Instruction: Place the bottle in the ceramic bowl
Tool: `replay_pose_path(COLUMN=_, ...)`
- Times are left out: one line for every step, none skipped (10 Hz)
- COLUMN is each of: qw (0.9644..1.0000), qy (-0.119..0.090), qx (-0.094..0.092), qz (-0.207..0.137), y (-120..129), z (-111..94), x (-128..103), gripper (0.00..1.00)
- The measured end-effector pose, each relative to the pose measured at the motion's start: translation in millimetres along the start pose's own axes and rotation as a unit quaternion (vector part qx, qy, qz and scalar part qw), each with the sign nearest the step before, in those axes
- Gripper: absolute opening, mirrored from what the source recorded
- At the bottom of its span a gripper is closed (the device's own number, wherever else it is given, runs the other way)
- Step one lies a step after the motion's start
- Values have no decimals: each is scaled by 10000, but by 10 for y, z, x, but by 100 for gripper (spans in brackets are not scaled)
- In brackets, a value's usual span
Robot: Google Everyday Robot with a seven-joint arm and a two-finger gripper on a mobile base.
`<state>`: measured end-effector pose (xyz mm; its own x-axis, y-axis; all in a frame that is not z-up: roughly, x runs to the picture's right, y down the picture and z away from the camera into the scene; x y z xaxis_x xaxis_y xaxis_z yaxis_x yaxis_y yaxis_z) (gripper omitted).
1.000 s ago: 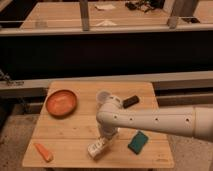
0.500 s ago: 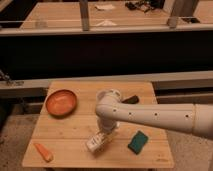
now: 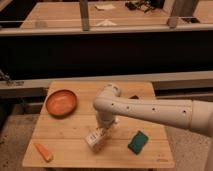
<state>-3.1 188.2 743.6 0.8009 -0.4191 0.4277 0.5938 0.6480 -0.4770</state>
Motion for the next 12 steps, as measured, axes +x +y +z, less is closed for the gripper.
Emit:
replay_pose_path(qw=10000, qy=21, qx=-8, qz=-35, y=-42, z=-24, x=-7, gripper=7)
replay_pose_path(qw=10000, qy=24, qx=9, qz=-44, y=-74, z=-43, x=-7, gripper=7)
replay_pose_path(qw=10000, qy=46, qx=-1, qz=-44, y=-102, z=-74, x=19, gripper=7)
replay_pose_path(qw=10000, qy=61, qx=5, qz=-52, y=-151, z=-100, x=40, gripper=7)
replay_pose_path(qw=9999, qy=70, qx=25, qz=-71, y=-214, z=-124, x=43, gripper=7)
replay_pose_path(qw=9999, qy=80, qx=24, qz=-91, y=-262, z=-140, x=45, gripper=7)
replay_pose_path(qw=9999, qy=95, qx=30, qz=-108, y=-334, z=-171, x=61, gripper=7)
replay_pose_path(qw=9999, qy=115, qx=35, qz=-123, y=-411, z=-203, x=80, gripper=7)
replay_pose_path(qw=9998, qy=127, qx=36, qz=-133, y=-452, z=-224, x=85, gripper=7)
replay_pose_path(qw=9998, qy=147, qx=35, qz=-133, y=-505, z=-254, x=110, gripper=7)
replay_pose_path(qw=9998, qy=169, qx=34, qz=-118, y=-563, z=-283, x=138, gripper=7)
replay_pose_path(qw=9997, qy=187, qx=42, qz=-123, y=-638, z=-298, x=152, gripper=7)
